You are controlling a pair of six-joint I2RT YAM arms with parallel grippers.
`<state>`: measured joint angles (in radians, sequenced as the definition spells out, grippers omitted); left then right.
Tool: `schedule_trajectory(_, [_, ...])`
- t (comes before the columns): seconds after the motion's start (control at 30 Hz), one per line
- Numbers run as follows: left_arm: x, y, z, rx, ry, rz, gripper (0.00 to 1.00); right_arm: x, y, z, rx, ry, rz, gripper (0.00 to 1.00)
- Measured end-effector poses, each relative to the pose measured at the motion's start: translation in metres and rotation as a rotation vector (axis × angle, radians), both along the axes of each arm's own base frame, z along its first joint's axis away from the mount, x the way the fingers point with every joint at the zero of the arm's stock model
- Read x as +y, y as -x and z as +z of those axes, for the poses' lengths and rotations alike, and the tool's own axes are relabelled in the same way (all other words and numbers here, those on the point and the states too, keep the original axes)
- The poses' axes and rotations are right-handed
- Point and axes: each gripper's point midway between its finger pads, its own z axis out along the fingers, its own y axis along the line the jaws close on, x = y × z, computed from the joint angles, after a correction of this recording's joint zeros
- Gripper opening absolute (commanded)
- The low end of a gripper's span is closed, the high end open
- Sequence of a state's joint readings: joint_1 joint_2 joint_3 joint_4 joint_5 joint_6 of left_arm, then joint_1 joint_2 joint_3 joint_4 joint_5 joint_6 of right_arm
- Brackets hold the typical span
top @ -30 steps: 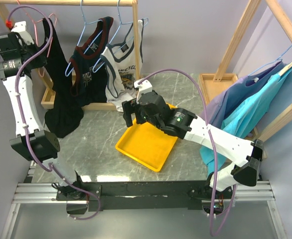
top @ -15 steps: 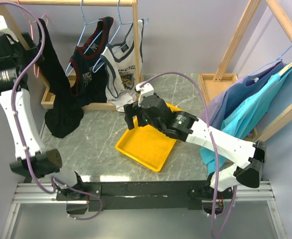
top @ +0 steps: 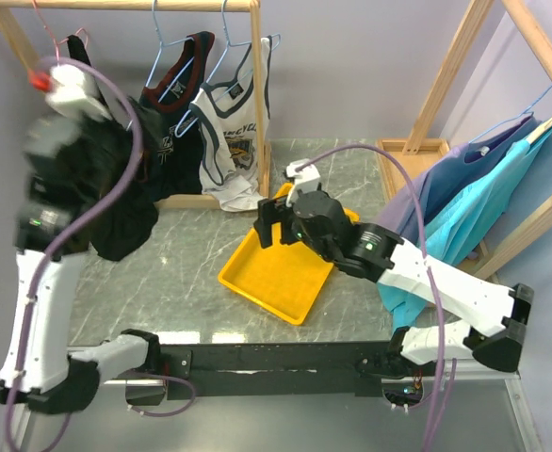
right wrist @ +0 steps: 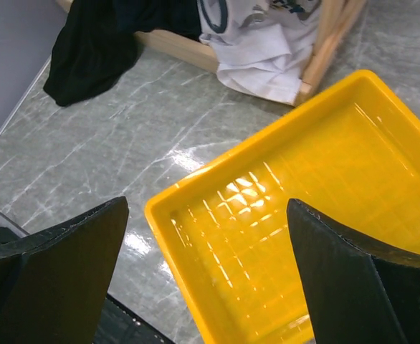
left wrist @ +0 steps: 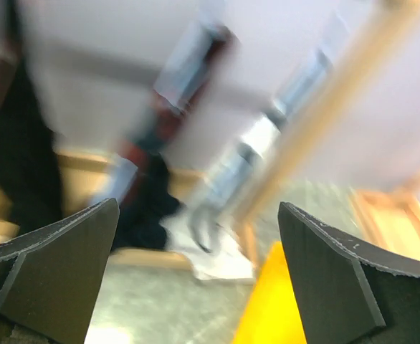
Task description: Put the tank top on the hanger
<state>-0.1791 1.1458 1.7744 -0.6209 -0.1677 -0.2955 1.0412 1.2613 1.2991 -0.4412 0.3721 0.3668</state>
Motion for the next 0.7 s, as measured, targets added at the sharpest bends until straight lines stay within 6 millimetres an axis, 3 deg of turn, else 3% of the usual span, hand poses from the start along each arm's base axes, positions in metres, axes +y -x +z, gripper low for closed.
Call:
schedule_trajectory(0.17, [-0.083,0.017,-0.095,0.151,0.018,-0.219,0.99,-0.026,0.007,-0.001,-0.014,-0.022,-0.055,1.0])
schedule_trajectory(0.27, [-0.115,0.032,-0.16,0.28,-0.01,-0.287,0.99,-0.04,0.012,-0.011,-0.004,-0.035,-0.086,1.0])
schedule_trajectory(0.43, [-0.164,0.069,-0.242,0.427,-0.072,-0.397,1.0,-0.06,0.021,-0.045,0.037,-0.023,-0.126,1.0])
schedule_trajectory(0.5, [-0.169,0.085,-0.277,0.487,-0.079,-0.422,0.99,-0.065,0.024,-0.057,0.056,-0.016,-0.139,1.0])
schedule_trajectory(0.57, [-0.16,0.096,-0.302,0.533,-0.057,-0.4,0.99,-0.069,0.026,-0.063,0.066,-0.019,-0.152,1.0])
schedule_trajectory(0.7, [-0.149,0.105,-0.302,0.522,0.071,-0.36,1.0,-0.079,0.03,-0.068,0.071,-0.043,-0.174,1.0])
